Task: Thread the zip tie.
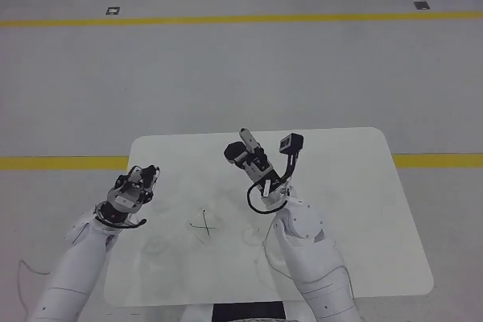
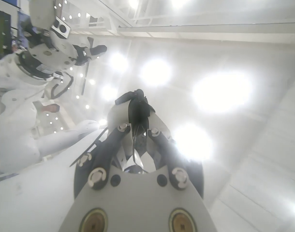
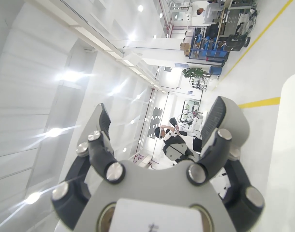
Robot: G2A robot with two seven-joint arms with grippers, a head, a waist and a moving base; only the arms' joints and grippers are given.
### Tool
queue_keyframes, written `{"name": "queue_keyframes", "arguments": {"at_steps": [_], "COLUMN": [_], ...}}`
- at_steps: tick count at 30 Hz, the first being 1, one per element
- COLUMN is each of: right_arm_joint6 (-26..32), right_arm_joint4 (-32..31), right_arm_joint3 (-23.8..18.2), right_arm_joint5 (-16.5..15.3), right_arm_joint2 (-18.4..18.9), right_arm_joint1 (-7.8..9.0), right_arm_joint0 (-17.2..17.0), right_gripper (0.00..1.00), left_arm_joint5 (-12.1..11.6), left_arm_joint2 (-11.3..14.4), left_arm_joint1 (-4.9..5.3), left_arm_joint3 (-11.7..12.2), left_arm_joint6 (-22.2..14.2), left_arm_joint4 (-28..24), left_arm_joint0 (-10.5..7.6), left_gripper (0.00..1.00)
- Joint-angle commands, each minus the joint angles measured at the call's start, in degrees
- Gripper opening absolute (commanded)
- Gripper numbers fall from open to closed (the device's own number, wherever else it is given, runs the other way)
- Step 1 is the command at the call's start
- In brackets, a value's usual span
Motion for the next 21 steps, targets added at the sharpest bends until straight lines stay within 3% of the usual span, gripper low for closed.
{"name": "queue_keyframes", "arguments": {"at_steps": [1,4,12,15,21], "right_arm_joint6": [-0.5,-1.5,-1.9,-1.9,-4.2], "right_arm_joint4": [-0.4,-0.6,-0.6,-0.6,-2.1], "right_arm_joint3": [-0.6,-1.2,-1.3,-1.3,-2.5], "right_arm_joint5": [0.0,0.0,0.0,0.0,0.0], "right_arm_joint2": [0.2,0.2,0.1,0.1,-0.3], "right_arm_joint1": [0.18,0.36,0.40,0.40,0.74], "right_arm_joint0": [-0.3,-0.5,-0.5,-0.5,-0.8], "right_gripper": [1.00,1.00,1.00,1.00,1.00], "left_arm_joint5": [-2.5,-2.0,-1.8,-2.7,-3.0], "left_arm_joint2": [-1.0,-1.3,-1.3,-1.0,-1.2], "left_arm_joint1": [0.23,0.22,0.21,0.11,0.04], "left_arm_joint3": [-1.3,-2.8,-2.9,-3.9,-5.0], "left_arm_joint6": [4.5,6.7,6.6,9.8,10.8], "left_arm_joint4": [4.4,4.4,4.2,5.6,5.9], "left_arm_joint0": [0.88,1.92,1.95,2.12,2.73], "left_gripper": [0.00,0.00,0.00,0.00,0.00]}}
